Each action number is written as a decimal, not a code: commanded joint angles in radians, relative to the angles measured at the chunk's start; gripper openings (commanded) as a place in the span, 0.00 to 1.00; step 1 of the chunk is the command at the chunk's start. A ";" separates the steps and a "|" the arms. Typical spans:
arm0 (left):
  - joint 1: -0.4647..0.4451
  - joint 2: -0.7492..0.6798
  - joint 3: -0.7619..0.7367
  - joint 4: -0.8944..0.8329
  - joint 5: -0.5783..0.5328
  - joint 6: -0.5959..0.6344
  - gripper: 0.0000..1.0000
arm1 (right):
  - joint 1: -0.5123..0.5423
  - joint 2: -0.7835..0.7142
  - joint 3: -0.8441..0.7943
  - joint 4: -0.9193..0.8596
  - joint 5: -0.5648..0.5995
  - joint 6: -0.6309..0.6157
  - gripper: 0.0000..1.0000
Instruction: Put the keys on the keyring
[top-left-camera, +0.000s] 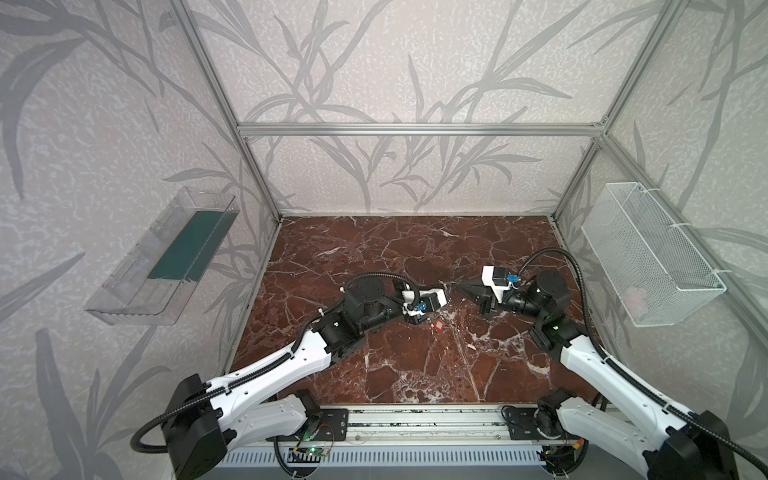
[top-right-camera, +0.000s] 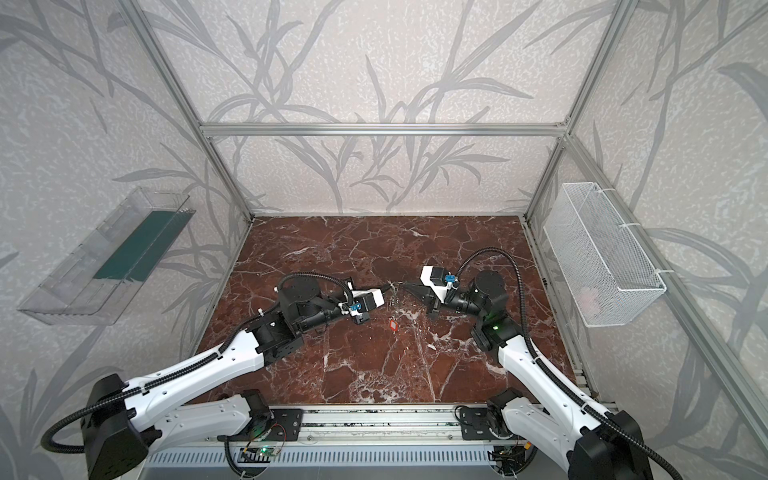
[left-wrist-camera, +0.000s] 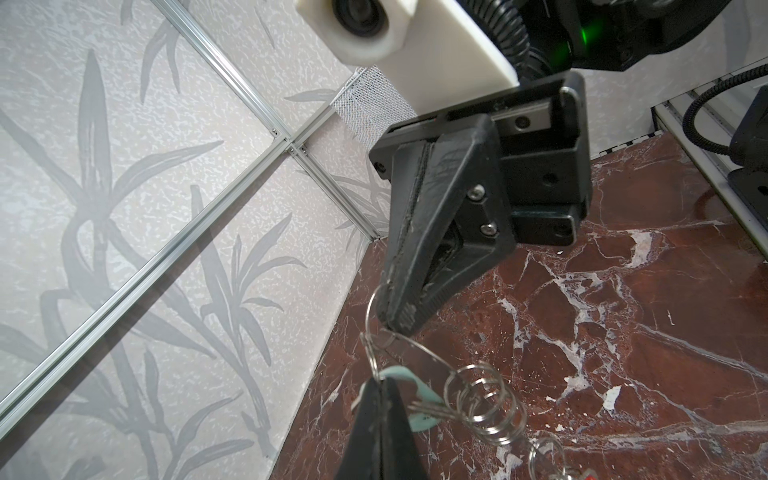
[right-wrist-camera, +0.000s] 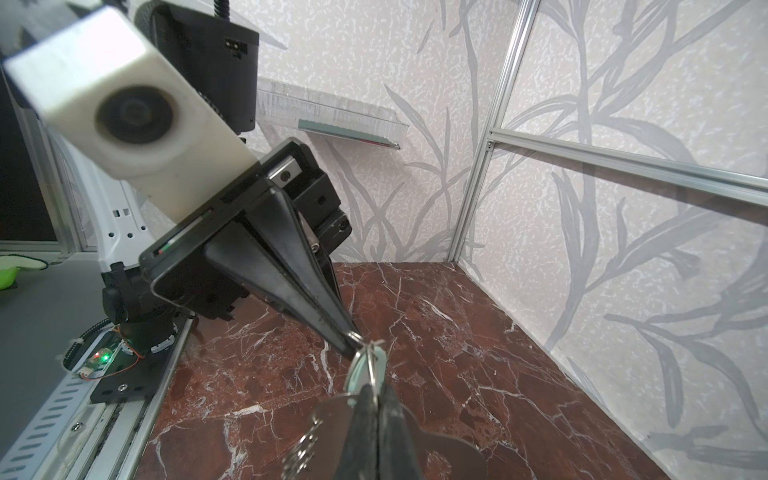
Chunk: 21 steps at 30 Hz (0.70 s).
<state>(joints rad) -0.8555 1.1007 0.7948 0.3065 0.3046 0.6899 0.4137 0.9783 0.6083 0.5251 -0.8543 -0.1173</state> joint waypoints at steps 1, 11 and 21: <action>-0.004 -0.005 -0.030 0.007 -0.006 0.025 0.00 | -0.004 -0.006 0.005 0.111 0.035 0.040 0.00; -0.005 0.026 -0.035 0.032 -0.009 0.009 0.00 | -0.004 -0.009 0.000 0.150 0.044 0.071 0.00; 0.011 0.047 -0.011 0.046 -0.009 -0.098 0.41 | -0.004 0.002 -0.001 0.122 0.037 0.052 0.00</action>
<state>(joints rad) -0.8543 1.1576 0.7807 0.3618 0.2920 0.6380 0.4122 0.9886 0.6010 0.5930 -0.8345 -0.0570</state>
